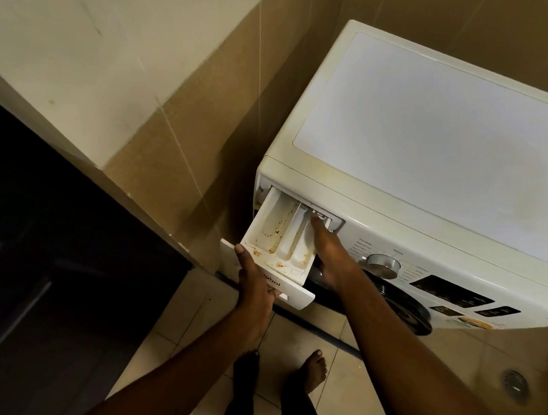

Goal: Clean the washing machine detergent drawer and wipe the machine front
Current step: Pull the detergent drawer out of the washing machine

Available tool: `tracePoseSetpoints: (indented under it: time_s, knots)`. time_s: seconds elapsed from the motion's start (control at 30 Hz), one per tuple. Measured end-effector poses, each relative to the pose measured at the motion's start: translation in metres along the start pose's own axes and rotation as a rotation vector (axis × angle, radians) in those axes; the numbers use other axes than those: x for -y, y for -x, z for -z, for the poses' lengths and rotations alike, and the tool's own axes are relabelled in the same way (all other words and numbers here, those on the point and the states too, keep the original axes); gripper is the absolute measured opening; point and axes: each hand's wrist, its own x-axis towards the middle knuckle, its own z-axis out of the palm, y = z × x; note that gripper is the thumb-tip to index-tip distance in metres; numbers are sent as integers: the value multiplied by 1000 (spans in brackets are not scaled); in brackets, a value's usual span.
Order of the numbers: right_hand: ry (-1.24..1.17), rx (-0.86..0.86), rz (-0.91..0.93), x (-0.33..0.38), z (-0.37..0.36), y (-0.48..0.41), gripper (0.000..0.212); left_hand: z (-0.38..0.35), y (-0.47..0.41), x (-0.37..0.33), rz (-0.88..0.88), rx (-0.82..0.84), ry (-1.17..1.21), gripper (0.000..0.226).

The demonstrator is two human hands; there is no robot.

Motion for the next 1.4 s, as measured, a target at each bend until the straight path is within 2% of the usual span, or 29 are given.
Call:
tracePoseSetpoints:
  time_s: [0.1, 0.17, 0.3, 0.47, 0.63, 0.77, 0.83, 0.9, 1.0, 1.1, 1.2, 1.3, 1.4]
  knots:
    - [-144, 4, -68, 11, -8, -16, 74, 6, 1, 0, 10, 51, -42, 91]
    - [-155, -25, -88, 13, -11, -21, 80, 11, 1, -2, 9, 76, -66, 94]
    - [-153, -103, -55, 14, -15, -15, 80, 15, 3, -5, 4, 145, -72, 90]
    - [-105, -185, 14, -5, -22, -3, 82, 35, 12, -1, -8, 141, -91, 85]
    - [-218, -144, -37, -36, -36, 16, 78, 65, 21, -5, -49, 107, -105, 83]
    - [-218, -74, -46, -44, -45, 33, 68, 82, 19, -19, -126, 63, -173, 51]
    - [-210, -17, -63, -47, -48, 38, 63, 86, 14, -22, -118, 35, -112, 39]
    - [-315, 0, -21, -64, -63, 82, 54, 109, 36, -39, -124, 106, -98, 44]
    - [-437, -7, -9, -67, -56, 93, 44, 98, 31, -49, -102, 65, -93, 65]
    - [-555, -151, 31, -67, -31, 100, 36, 90, 28, -59, -86, 96, -191, 76]
    - [-613, -433, 124, -70, 13, 112, 29, 84, 28, -66, -30, 210, -334, 72]
    - [-350, -665, 266, -84, 61, 123, 21, 65, 33, -64, 33, 317, -420, 70]
    - [-54, -657, 376, -93, 95, 137, 27, 38, 41, -54, 91, 442, -493, 63]
